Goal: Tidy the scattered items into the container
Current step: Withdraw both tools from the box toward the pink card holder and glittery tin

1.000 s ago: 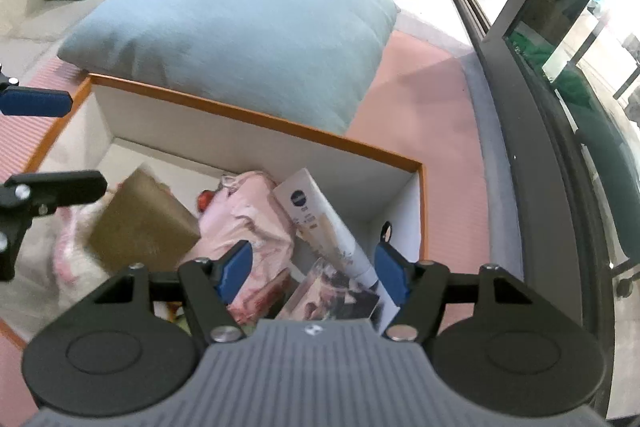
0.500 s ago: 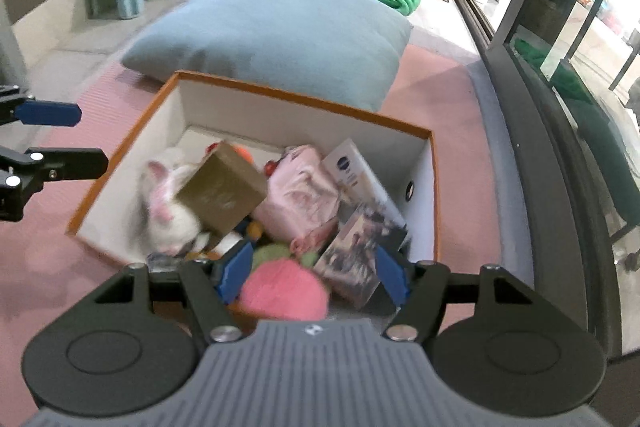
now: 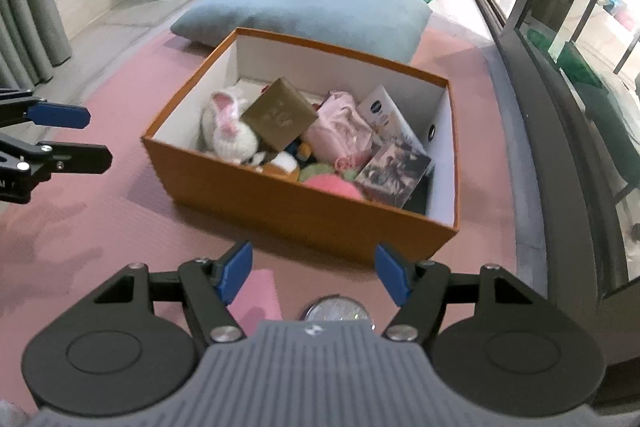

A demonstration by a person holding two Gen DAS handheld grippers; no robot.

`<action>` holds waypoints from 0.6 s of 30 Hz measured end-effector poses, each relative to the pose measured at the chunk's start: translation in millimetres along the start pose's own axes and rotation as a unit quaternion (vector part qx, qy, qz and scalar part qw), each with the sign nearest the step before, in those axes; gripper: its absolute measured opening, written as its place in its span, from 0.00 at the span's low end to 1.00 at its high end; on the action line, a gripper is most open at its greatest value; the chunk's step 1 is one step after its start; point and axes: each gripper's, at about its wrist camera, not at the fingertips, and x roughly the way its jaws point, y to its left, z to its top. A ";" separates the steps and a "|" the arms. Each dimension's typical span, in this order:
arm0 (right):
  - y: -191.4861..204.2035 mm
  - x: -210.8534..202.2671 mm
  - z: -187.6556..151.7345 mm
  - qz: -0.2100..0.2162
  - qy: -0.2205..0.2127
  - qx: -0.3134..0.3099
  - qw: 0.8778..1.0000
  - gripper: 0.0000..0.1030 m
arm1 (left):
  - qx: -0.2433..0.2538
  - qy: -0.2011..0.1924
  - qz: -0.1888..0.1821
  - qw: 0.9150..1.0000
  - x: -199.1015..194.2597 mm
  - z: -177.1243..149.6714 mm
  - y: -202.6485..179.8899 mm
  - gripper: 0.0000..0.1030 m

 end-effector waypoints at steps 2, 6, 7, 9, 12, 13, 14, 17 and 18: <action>1.8 -3.7 -5.2 0.003 0.000 0.003 1.000 0.69 | -0.004 0.005 -0.003 1.000 -0.2 -6.8 -3.4 0.86; 4.4 -7.5 -14.4 0.009 0.000 0.008 1.000 0.69 | -0.006 0.018 -0.012 1.000 4.6 -17.9 -14.8 0.86; 4.8 -7.5 -16.6 0.010 0.001 0.009 1.000 0.69 | -0.002 0.022 -0.013 1.000 6.4 -20.0 -18.6 0.86; 4.6 -6.7 -20.9 0.011 0.002 0.012 1.000 0.69 | 0.003 0.027 -0.016 0.999 10.5 -23.5 -25.5 0.86; 1.6 -5.0 -25.9 0.011 0.000 0.023 1.000 0.69 | 0.004 0.037 -0.023 0.999 19.3 -27.9 -34.4 0.86; 0.4 -4.0 -27.2 0.012 0.001 0.025 1.000 0.69 | 0.004 0.040 -0.025 0.999 22.6 -29.5 -37.0 0.86; -0.8 -2.9 -28.8 0.013 0.001 0.028 1.000 0.69 | 0.003 0.044 -0.027 0.999 26.2 -31.4 -39.3 0.86; -4.7 0.6 -33.7 0.015 0.002 0.034 0.999 0.69 | -0.006 0.056 -0.035 0.998 36.2 -37.0 -44.6 0.86; -6.1 2.1 -35.8 0.017 0.003 0.035 0.999 0.69 | -0.009 0.060 -0.037 0.997 39.1 -38.6 -45.8 0.86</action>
